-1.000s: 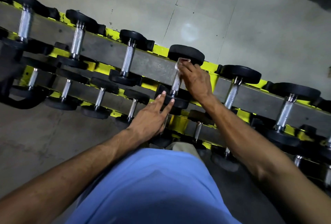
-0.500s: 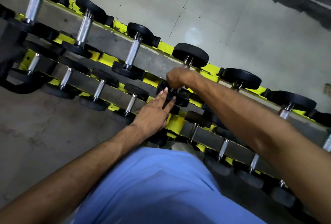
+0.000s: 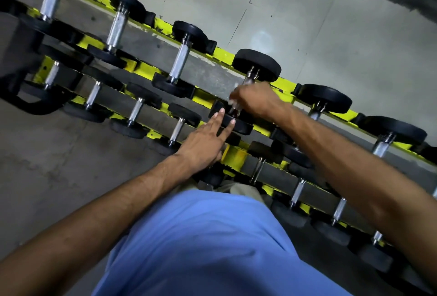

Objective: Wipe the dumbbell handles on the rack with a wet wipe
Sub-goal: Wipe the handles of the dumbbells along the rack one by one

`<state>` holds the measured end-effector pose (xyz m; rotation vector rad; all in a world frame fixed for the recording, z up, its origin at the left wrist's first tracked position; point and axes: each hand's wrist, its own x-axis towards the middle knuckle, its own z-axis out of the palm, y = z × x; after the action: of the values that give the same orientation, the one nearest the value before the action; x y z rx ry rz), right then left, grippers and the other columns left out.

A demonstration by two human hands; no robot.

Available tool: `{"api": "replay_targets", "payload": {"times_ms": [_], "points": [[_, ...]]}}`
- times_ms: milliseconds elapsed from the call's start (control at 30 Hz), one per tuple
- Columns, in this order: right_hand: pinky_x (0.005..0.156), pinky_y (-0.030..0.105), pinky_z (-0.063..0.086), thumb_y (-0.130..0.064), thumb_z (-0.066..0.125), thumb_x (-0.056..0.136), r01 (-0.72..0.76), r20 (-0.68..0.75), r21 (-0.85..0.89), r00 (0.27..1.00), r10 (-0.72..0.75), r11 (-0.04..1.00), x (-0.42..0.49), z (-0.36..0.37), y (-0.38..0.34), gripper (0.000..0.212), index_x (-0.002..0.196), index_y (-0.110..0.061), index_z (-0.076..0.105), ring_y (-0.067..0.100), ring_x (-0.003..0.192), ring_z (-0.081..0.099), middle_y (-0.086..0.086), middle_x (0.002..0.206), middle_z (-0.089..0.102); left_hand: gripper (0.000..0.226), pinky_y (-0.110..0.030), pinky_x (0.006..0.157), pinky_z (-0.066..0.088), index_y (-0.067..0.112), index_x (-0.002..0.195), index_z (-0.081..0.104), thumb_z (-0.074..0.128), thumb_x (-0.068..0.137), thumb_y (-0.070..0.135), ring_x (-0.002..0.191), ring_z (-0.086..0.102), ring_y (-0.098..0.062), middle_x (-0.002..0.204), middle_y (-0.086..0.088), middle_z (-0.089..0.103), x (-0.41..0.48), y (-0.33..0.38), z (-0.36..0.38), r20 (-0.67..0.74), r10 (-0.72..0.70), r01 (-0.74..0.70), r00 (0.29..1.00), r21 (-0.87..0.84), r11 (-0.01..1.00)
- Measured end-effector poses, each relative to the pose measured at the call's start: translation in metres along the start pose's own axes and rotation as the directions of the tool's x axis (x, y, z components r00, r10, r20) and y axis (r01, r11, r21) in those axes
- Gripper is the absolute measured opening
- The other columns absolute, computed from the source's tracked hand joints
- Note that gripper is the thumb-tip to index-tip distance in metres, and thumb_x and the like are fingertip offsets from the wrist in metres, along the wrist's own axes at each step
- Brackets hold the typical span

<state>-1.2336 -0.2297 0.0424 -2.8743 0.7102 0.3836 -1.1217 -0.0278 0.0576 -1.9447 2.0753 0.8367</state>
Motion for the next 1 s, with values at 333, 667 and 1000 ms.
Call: {"api": "replay_targets", "payload": {"times_ms": [333, 667, 1000], "points": [[0.048, 0.025, 0.029, -0.024, 0.054, 0.095, 0.023, 0.387, -0.043, 0.922, -0.005, 0.999, 0.031, 0.007, -0.031, 0.026, 0.115, -0.020, 0.069, 0.032, 0.093, 0.068, 0.009, 0.108, 0.071, 0.089, -0.048, 0.127, 0.024, 0.015, 0.167, -0.007, 0.053, 0.102, 0.023, 0.161, -0.002, -0.037, 0.168, -0.029, -0.022, 0.001, -0.007, 0.000, 0.062, 0.021, -0.024, 0.998, 0.058, 0.998], [0.057, 0.031, 0.038, -0.025, 0.060, 0.088, -0.018, 0.046, 0.231, 0.999, 0.007, 0.973, -0.015, 0.019, -0.022, 0.015, 0.100, -0.032, 0.068, 0.029, 0.089, 0.064, 0.002, 0.103, 0.058, 0.088, -0.046, 0.128, 0.024, 0.017, 0.167, -0.008, 0.052, 0.102, 0.023, 0.162, -0.001, -0.035, 0.169, -0.026, -0.023, -0.003, -0.006, -0.001, 0.042, 0.013, -0.015, 0.999, 0.039, 0.999], [0.068, 0.035, 0.048, -0.008, 0.066, 0.084, -0.530, 0.362, 0.823, 0.768, 0.529, 0.206, -0.024, 0.088, -0.024, 0.012, 0.079, -0.017, 0.060, 0.023, 0.075, 0.061, 0.002, 0.079, 0.067, 0.093, -0.043, 0.127, 0.027, 0.015, 0.168, -0.006, 0.058, 0.099, 0.020, 0.162, -0.001, -0.034, 0.169, -0.026, -0.023, -0.005, -0.006, -0.002, 0.033, 0.020, -0.021, 0.999, 0.035, 0.999]]}}
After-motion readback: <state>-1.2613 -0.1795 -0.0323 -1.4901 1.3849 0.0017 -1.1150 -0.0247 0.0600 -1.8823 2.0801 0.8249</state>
